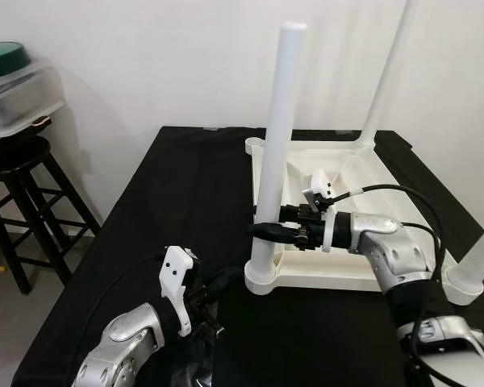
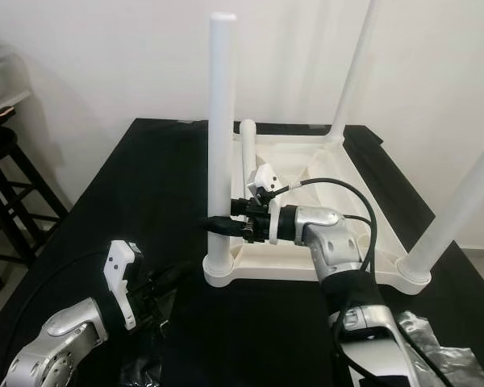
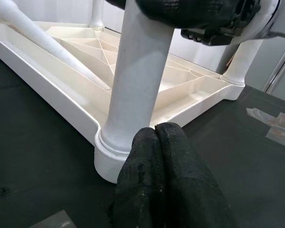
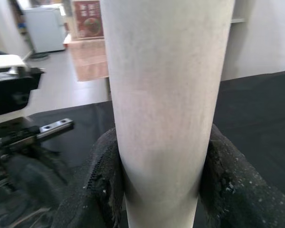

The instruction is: Building children table

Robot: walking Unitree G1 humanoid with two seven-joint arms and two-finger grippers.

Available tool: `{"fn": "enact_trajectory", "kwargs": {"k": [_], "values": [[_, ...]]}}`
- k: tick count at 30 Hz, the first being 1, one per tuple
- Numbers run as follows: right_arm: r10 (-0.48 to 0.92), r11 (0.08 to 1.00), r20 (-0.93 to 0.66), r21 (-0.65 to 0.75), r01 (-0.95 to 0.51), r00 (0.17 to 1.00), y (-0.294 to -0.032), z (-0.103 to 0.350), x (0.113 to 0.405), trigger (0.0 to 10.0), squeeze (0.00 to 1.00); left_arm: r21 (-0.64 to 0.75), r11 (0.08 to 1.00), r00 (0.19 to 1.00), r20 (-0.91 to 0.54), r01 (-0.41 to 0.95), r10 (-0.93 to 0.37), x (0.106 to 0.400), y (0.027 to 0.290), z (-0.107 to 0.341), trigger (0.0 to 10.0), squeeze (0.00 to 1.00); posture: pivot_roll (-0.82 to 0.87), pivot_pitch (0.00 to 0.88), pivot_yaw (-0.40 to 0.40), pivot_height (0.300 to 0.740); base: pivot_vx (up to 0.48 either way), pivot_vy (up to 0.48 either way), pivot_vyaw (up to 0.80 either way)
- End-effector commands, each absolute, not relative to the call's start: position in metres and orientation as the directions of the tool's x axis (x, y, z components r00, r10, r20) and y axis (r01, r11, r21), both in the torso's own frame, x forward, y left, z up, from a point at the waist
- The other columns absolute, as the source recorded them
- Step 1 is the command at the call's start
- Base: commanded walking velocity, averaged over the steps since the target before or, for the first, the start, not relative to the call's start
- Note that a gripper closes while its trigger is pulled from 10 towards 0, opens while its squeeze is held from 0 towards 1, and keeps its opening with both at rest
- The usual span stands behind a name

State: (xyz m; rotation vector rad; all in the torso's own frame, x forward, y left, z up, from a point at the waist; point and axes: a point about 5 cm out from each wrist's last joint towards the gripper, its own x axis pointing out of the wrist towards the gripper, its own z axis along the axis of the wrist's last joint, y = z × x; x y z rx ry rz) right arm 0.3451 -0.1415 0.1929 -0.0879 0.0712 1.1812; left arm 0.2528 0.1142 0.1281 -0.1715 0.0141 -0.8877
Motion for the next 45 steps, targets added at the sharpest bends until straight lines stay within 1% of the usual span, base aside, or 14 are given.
{"fn": "enact_trajectory", "kwargs": {"k": [1,3,4,6,16,18,19,20,25,28,29,35,44,45], "values": [[0.847,0.515,-0.142,-0.019,-0.857,0.513,-0.138,0.175,0.337,0.0,0.00,-0.150,0.624,0.637,0.059,0.767,-0.769,0.251,0.116,0.128,10.0,0.00,-0.07,0.000,-0.030,0.740,0.000,0.000,0.00],[0.817,0.563,-0.142,-0.013,-0.826,0.559,-0.134,0.173,0.333,0.0,0.00,-0.150,0.624,0.637,0.060,0.767,-0.768,0.250,0.117,0.129,10.0,0.00,-0.07,0.000,-0.030,0.740,0.000,0.000,0.00],[0.551,0.833,-0.112,0.024,-0.552,0.827,-0.123,0.162,0.329,0.0,0.00,-0.150,0.624,0.637,0.059,0.767,-0.768,0.251,0.118,0.129,10.0,0.00,-0.08,0.000,-0.030,0.740,0.000,0.000,0.00],[0.432,0.902,-0.150,0.057,-0.428,0.889,-0.103,0.146,0.308,0.0,0.00,-0.150,0.623,0.636,0.059,0.767,-0.769,0.251,0.118,0.130,10.0,0.00,-0.08,0.000,-0.025,0.740,0.000,0.000,0.00],[0.459,0.884,-0.169,-0.013,-0.468,0.872,-0.082,0.143,0.300,0.0,0.00,-0.151,0.610,0.622,0.046,0.778,-0.782,0.252,0.118,0.127,10.0,0.00,-0.08,0.000,-0.013,0.740,0.000,0.000,0.00],[0.469,0.881,-0.175,0.021,-0.473,0.865,-0.080,0.145,0.297,10.0,0.00,-0.150,0.620,0.632,0.049,0.770,-0.774,0.253,0.118,0.127,10.0,0.00,-0.08,0.000,-0.011,0.740,0.000,0.000,0.00],[0.482,0.875,-0.176,0.054,-0.480,0.858,-0.079,0.146,0.295,10.0,0.00,-0.151,0.623,0.635,0.051,0.768,-0.771,0.253,0.118,0.127,10.0,0.00,-0.08,0.000,-0.011,0.740,0.000,0.000,0.00],[0.499,0.866,-0.173,0.100,-0.489,0.849,-0.076,0.149,0.292,10.0,1.00,-0.151,0.623,0.636,0.051,0.767,-0.770,0.253,0.118,0.127,10.0,0.00,-0.08,0.000,-0.011,0.740,0.000,0.000,0.00],[0.594,0.804,-0.119,0.121,-0.582,0.796,-0.070,0.162,0.292,10.0,1.00,-0.152,0.620,0.632,0.049,0.770,-0.773,0.253,0.118,0.127,10.0,0.00,-0.08,0.000,-0.010,0.740,0.000,0.000,0.00],[0.765,0.644,-0.026,0.059,-0.763,0.644,-0.071,0.184,0.298,10.0,1.00,-0.153,0.615,0.628,0.046,0.773,-0.777,0.253,0.117,0.126,10.0,0.00,-0.07,0.000,-0.010,0.740,0.000,0.000,0.00],[0.839,0.544,-0.014,0.009,-0.839,0.544,-0.079,0.192,0.302,10.0,0.00,-0.153,0.615,0.627,0.046,0.774,-0.778,0.253,0.116,0.125,10.0,0.00,-0.07,0.000,-0.012,0.740,0.000,0.000,0.00],[0.943,0.314,-0.102,-0.056,-0.948,0.318,-0.114,0.199,0.316,10.0,0.00,-0.151,0.618,0.630,0.047,0.772,-0.775,0.253,0.115,0.124,10.0,0.00,-0.07,0.000,-0.012,0.740,0.000,0.000,0.00],[0.964,0.237,-0.123,0.001,-0.972,0.235,-0.128,0.203,0.335,10.0,0.00,-0.150,0.618,0.630,0.047,0.772,-0.775,0.253,0.115,0.124,10.0,0.00,-0.06,0.000,-0.010,0.740,0.000,0.000,0.00],[0.965,0.235,-0.122,0.009,-0.972,0.233,-0.129,0.203,0.338,9.2,0.00,-0.150,0.617,0.629,0.046,0.772,-0.776,0.253,0.115,0.124,10.0,0.00,-0.05,0.000,-0.012,0.740,0.000,0.000,0.00]]}}
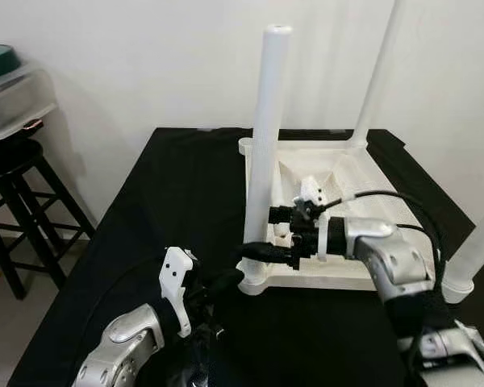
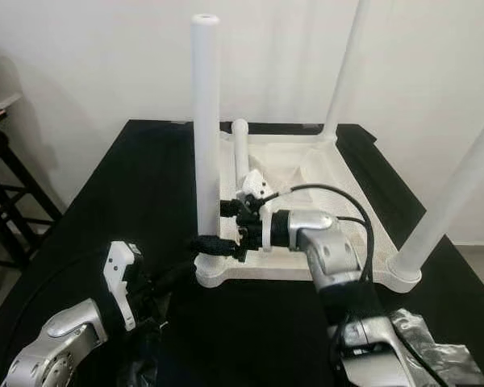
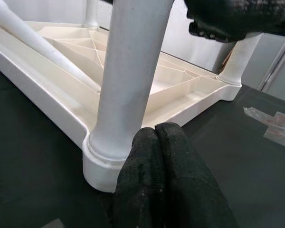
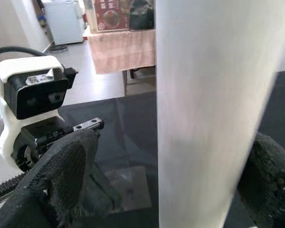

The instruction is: Building children table

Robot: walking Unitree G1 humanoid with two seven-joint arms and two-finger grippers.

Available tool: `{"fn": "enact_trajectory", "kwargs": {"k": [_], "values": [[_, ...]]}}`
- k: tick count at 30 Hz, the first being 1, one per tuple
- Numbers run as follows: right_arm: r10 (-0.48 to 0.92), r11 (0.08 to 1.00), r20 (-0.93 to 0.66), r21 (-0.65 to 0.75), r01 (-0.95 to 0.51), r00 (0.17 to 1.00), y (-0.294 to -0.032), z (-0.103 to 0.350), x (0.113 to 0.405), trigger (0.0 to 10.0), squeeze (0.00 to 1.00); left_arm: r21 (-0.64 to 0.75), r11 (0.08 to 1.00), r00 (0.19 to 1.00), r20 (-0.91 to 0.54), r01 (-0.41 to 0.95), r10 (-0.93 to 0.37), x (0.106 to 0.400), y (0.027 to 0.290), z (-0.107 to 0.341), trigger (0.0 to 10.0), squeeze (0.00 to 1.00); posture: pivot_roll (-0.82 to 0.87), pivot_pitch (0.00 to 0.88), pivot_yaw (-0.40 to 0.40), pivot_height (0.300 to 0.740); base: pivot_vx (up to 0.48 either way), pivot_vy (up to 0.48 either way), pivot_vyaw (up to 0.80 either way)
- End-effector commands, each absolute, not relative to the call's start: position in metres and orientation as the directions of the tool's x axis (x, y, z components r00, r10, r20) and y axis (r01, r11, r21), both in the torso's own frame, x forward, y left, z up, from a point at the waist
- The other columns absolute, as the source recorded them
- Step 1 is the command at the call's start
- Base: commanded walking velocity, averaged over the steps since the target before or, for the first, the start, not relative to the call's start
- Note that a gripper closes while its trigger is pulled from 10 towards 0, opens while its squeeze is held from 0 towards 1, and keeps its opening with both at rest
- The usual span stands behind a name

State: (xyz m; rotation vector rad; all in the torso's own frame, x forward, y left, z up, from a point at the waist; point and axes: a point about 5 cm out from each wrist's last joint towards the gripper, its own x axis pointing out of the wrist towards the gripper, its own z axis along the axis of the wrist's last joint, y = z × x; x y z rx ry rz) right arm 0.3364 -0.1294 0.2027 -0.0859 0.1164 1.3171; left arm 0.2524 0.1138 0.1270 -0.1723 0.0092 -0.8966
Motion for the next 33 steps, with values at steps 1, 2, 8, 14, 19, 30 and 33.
{"fn": "enact_trajectory", "kwargs": {"k": [1,2,8,14,19,30,33], "values": [[0.966,0.236,-0.114,0.018,-0.972,0.232,-0.130,0.203,0.342,0.0,0.00,-0.150,0.617,0.629,0.046,0.773,-0.776,0.252,0.115,0.124,10.0,0.00,-0.05,0.000,-0.012,0.740,0.000,0.000,0.00],[0.966,0.236,-0.114,0.018,-0.972,0.232,-0.130,0.203,0.342,0.0,0.00,-0.150,0.617,0.629,0.046,0.773,-0.776,0.252,0.115,0.124,10.0,0.00,-0.05,0.000,-0.012,0.740,0.000,0.000,0.00],[0.969,0.232,-0.096,0.030,-0.972,0.228,-0.133,0.199,0.344,0.0,0.00,-0.149,0.618,0.630,0.047,0.772,-0.775,0.252,0.116,0.124,10.0,0.00,-0.06,0.000,-0.010,0.740,0.000,0.000,0.00],[0.931,0.354,-0.100,0.010,-0.935,0.352,-0.146,0.187,0.336,0.0,0.00,-0.150,0.617,0.629,0.048,0.773,-0.776,0.252,0.117,0.125,10.0,0.00,-0.06,0.000,-0.007,0.740,0.000,0.000,0.00],[0.791,0.610,-0.088,0.034,-0.791,0.606,-0.132,0.168,0.324,0.0,0.00,-0.149,0.618,0.630,0.048,0.772,-0.775,0.253,0.119,0.126,10.0,0.00,-0.06,0.000,-0.013,0.740,0.000,0.000,0.00],[0.493,0.869,-0.137,0.031,-0.494,0.859,-0.080,0.146,0.298,0.0,0.00,-0.144,0.609,0.619,0.033,0.780,-0.785,0.257,0.122,0.125,10.0,0.00,-0.08,0.000,0.003,0.740,0.000,0.000,0.00],[0.494,0.868,-0.150,0.021,-0.497,0.856,-0.077,0.145,0.296,0.0,0.00,-0.140,0.616,0.626,0.035,0.775,-0.779,0.258,0.123,0.126,10.0,0.00,-0.08,0.000,0.005,0.740,0.000,0.000,0.00]]}}
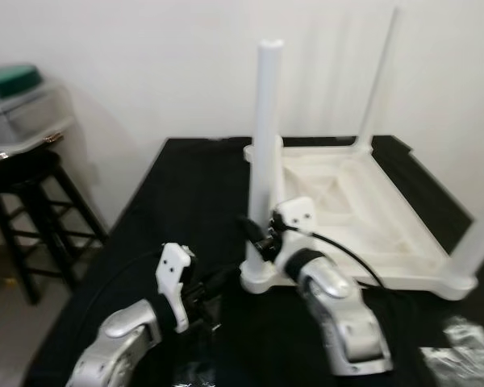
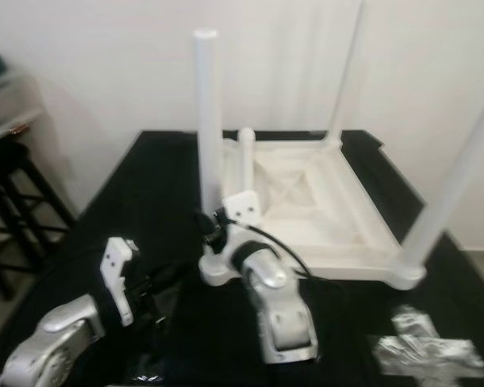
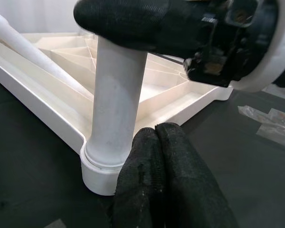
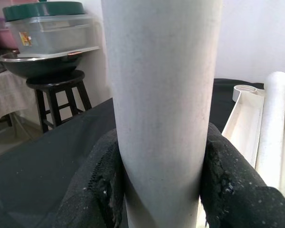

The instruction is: Building children table

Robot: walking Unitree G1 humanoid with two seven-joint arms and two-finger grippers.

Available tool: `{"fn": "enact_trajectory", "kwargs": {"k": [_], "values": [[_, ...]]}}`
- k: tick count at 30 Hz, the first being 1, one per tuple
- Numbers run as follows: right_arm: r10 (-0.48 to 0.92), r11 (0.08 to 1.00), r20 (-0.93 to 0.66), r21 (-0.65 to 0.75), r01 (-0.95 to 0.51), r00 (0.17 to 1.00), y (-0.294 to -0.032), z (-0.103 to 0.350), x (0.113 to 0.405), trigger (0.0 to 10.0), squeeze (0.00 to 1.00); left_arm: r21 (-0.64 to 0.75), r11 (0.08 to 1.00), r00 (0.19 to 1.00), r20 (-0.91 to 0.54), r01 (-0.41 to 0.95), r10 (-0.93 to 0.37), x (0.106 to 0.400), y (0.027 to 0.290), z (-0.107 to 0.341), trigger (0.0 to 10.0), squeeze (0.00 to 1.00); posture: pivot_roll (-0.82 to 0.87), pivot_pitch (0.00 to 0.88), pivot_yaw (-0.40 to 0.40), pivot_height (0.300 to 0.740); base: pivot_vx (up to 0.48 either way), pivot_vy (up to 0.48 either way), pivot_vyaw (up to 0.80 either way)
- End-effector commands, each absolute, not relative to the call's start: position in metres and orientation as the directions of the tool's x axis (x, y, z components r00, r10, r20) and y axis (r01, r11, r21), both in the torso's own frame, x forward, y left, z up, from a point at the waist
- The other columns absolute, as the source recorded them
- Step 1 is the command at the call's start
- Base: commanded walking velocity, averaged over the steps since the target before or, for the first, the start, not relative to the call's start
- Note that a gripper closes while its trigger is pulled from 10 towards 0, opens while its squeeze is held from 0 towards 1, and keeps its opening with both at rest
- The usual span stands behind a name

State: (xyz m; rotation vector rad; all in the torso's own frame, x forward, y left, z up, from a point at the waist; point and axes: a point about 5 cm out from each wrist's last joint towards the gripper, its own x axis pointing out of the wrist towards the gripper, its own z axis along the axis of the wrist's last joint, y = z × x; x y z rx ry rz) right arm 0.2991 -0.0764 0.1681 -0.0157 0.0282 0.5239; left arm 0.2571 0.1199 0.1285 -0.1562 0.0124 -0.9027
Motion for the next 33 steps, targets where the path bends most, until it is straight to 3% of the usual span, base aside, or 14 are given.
{"fn": "enact_trajectory", "kwargs": {"k": [1,6,7,9,11,12,13,14,15,16,19,27,28,33], "values": [[0.488,0.871,-0.158,0.023,-0.491,0.858,-0.077,0.145,0.295,10.0,0.00,-0.140,0.625,0.635,0.039,0.768,-0.772,0.258,0.123,0.126,10.0,0.00,-0.08,0.000,0.005,0.740,0.000,0.000,0.00],[0.428,0.904,-0.167,0.093,-0.418,0.888,-0.078,0.147,0.290,10.0,0.00,-0.139,0.633,0.643,0.044,0.762,-0.764,0.258,0.123,0.126,10.0,0.00,-0.08,0.000,0.001,0.740,0.000,0.000,0.00],[0.547,0.835,-0.124,0.144,-0.531,0.828,-0.075,0.156,0.292,10.0,1.00,-0.140,0.630,0.640,0.043,0.764,-0.767,0.258,0.122,0.126,10.0,0.00,-0.07,0.000,0.004,0.740,0.000,0.000,0.00],[0.678,0.730,-0.044,0.160,-0.664,0.734,-0.084,0.171,0.305,10.0,1.00,-0.142,0.622,0.633,0.042,0.770,-0.773,0.258,0.120,0.125,10.0,0.00,-0.07,0.000,0.004,0.740,0.000,0.000,0.00],[0.678,0.730,-0.044,0.160,-0.664,0.734,-0.084,0.171,0.305,10.0,1.00,-0.142,0.622,0.633,0.042,0.770,-0.773,0.258,0.120,0.125,10.0,0.00,-0.07,0.000,0.004,0.740,0.000,0.000,0.00],[0.734,0.674,-0.015,0.133,-0.726,0.679,-0.090,0.178,0.309,10.0,1.00,-0.143,0.621,0.631,0.042,0.771,-0.775,0.258,0.120,0.125,10.0,0.00,-0.07,0.000,0.004,0.740,0.000,0.000,0.00],[0.829,0.559,-0.016,0.058,-0.827,0.559,-0.098,0.183,0.310,10.0,0.57,-0.144,0.619,0.630,0.042,0.772,-0.775,0.258,0.119,0.125,10.0,0.00,-0.06,0.000,-0.006,0.740,0.000,0.000,0.00],[0.829,0.559,-0.016,0.058,-0.827,0.559,-0.098,0.183,0.310,10.0,0.57,-0.144,0.619,0.630,0.042,0.772,-0.775,0.258,0.119,0.125,10.0,0.00,-0.06,0.000,-0.006,0.740,0.000,0.000,0.00],[0.880,0.474,-0.036,0.009,-0.881,0.473,-0.103,0.184,0.310,10.0,0.57,-0.144,0.619,0.630,0.043,0.772,-0.775,0.258,0.118,0.125,10.0,0.00,-0.06,0.000,-0.006,0.740,0.000,0.000,0.00],[0.910,0.410,-0.069,0.001,-0.912,0.409,-0.111,0.184,0.314,10.0,0.00,-0.144,0.620,0.631,0.044,0.771,-0.775,0.258,0.118,0.124,10.0,0.00,-0.06,0.000,-0.011,0.740,0.000,0.000,0.00],[0.930,0.358,-0.090,0.020,-0.933,0.355,-0.122,0.185,0.323,10.0,0.00,-0.144,0.624,0.635,0.045,0.768,-0.772,0.258,0.117,0.124,10.0,0.00,-0.05,0.000,-0.014,0.740,0.000,0.000,0.00],[0.918,0.389,-0.118,0.087,-0.917,0.378,-0.140,0.182,0.348,10.0,0.00,-0.147,0.627,0.638,0.043,0.765,-0.769,0.256,0.118,0.122,10.0,0.00,-0.03,0.000,-0.017,0.740,0.000,0.000,0.00],[0.920,0.385,-0.111,0.096,-0.918,0.375,-0.141,0.183,0.349,0.0,0.00,-0.148,0.626,0.637,0.042,0.766,-0.769,0.255,0.118,0.122,10.0,0.00,-0.03,0.000,-0.017,0.740,0.000,0.000,0.00],[0.942,0.329,-0.098,0.099,-0.939,0.320,-0.144,0.184,0.352,0.0,0.00,-0.151,0.623,0.634,0.040,0.768,-0.772,0.254,0.119,0.121,10.0,0.00,-0.03,0.000,-0.013,0.740,0.000,0.000,0.00]]}}
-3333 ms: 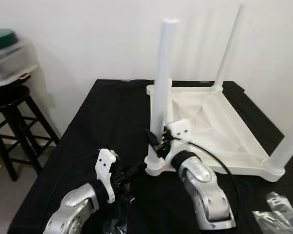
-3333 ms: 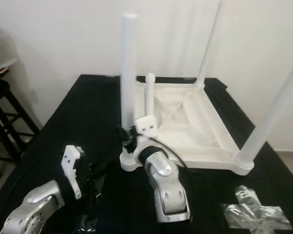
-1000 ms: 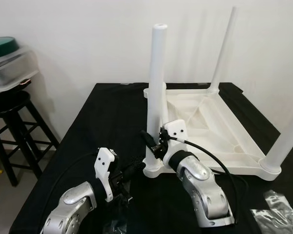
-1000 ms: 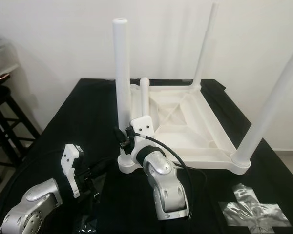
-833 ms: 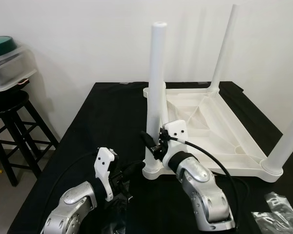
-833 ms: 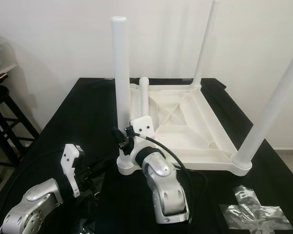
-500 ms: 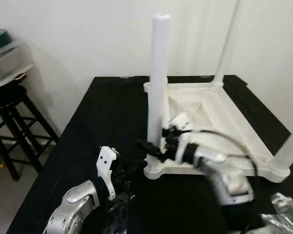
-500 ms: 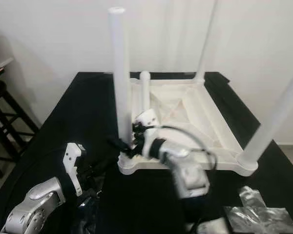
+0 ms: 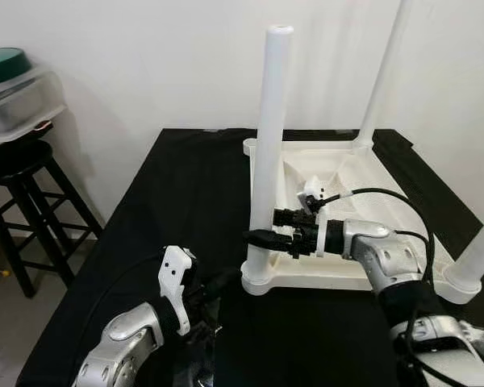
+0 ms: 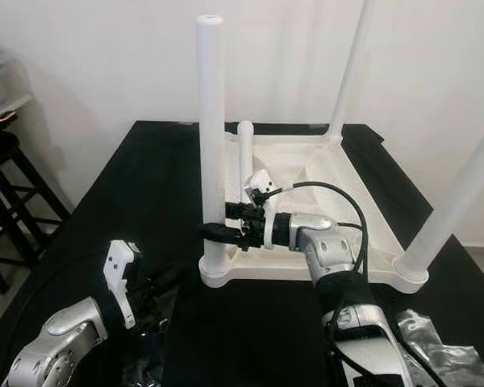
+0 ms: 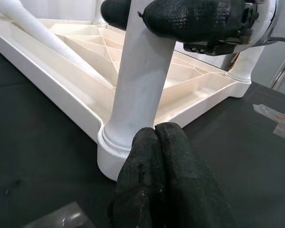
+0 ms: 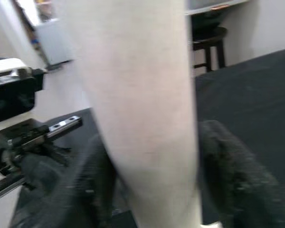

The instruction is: Building children table

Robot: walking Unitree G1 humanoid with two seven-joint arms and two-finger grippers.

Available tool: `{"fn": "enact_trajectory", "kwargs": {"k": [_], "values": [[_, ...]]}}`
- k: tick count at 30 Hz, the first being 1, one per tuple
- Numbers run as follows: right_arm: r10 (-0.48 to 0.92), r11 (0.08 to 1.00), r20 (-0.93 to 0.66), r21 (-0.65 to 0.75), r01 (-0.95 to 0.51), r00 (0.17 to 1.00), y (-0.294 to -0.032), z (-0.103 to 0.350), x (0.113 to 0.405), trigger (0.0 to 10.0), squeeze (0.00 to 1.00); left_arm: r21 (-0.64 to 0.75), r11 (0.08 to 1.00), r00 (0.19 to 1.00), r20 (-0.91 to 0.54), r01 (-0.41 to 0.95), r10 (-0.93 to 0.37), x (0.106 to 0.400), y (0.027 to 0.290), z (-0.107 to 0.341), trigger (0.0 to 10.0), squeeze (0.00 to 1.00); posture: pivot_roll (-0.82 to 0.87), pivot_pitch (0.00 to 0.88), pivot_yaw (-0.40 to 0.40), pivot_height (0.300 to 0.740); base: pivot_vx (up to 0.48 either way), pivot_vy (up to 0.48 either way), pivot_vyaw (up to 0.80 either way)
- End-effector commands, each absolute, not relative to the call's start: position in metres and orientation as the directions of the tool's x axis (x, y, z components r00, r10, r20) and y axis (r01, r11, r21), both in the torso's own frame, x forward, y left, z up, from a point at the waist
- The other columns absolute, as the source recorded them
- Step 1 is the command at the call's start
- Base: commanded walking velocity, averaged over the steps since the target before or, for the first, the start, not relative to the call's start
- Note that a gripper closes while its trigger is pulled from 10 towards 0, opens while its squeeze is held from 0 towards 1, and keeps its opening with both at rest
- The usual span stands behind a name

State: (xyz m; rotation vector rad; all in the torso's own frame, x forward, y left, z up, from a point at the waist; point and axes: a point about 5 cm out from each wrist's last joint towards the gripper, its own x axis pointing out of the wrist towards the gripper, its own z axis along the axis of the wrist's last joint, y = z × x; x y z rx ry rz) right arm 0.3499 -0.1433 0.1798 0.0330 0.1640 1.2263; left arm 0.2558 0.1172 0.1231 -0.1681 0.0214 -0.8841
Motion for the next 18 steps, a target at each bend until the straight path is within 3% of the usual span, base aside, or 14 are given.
{"fn": "enact_trajectory", "kwargs": {"k": [1,3,7,13,14,15,16,17,18], "values": [[0.942,0.329,-0.098,0.099,-0.939,0.320,-0.144,0.184,0.352,0.0,0.00,-0.151,0.623,0.634,0.040,0.768,-0.772,0.254,0.119,0.121,10.0,0.00,-0.03,0.000,-0.013,0.740,0.000,0.000,0.00],[0.944,0.325,-0.096,0.097,-0.941,0.316,-0.145,0.184,0.353,0.0,0.00,-0.151,0.622,0.634,0.040,0.768,-0.773,0.254,0.119,0.121,10.0,0.00,-0.03,0.000,-0.013,0.740,0.000,0.000,0.00],[0.908,0.414,-0.108,0.072,-0.907,0.405,-0.147,0.174,0.352,0.0,0.00,-0.151,0.622,0.633,0.041,0.769,-0.773,0.253,0.119,0.121,10.0,0.00,-0.04,0.000,-0.012,0.740,0.000,0.000,0.00],[0.883,0.466,-0.096,0.059,-0.883,0.459,-0.146,0.169,0.347,0.0,0.00,-0.150,0.623,0.634,0.043,0.768,-0.772,0.253,0.119,0.121,10.0,0.00,-0.04,0.000,-0.010,0.740,0.000,0.000,0.00],[0.766,0.637,-0.125,0.022,-0.770,0.630,-0.139,0.163,0.344,0.0,0.00,-0.150,0.623,0.635,0.043,0.768,-0.772,0.253,0.120,0.122,10.0,0.00,-0.05,0.000,-0.014,0.740,0.000,0.000,0.00],[0.766,0.637,-0.125,0.022,-0.770,0.630,-0.139,0.163,0.344,0.0,0.00,-0.150,0.623,0.635,0.043,0.768,-0.772,0.253,0.120,0.122,10.0,0.00,-0.05,0.000,-0.014,0.740,0.000,0.000,0.00],[0.513,0.856,-0.128,0.001,-0.517,0.849,-0.139,0.160,0.345,0.0,0.00,-0.149,0.623,0.635,0.043,0.768,-0.772,0.253,0.121,0.123,10.0,0.00,-0.05,0.000,-0.014,0.740,0.000,0.000,0.00],[0.380,0.924,-0.183,0.021,-0.383,0.907,-0.116,0.140,0.318,0.0,0.00,-0.149,0.623,0.634,0.042,0.768,-0.772,0.253,0.122,0.124,10.0,0.00,-0.07,0.000,-0.004,0.740,0.000,0.000,0.00],[0.380,0.924,-0.183,0.021,-0.383,0.907,-0.116,0.140,0.318,0.0,0.00,-0.149,0.623,0.634,0.042,0.768,-0.772,0.253,0.122,0.124,10.0,0.00,-0.07,0.000,-0.004,0.740,0.000,0.000,0.00]]}}
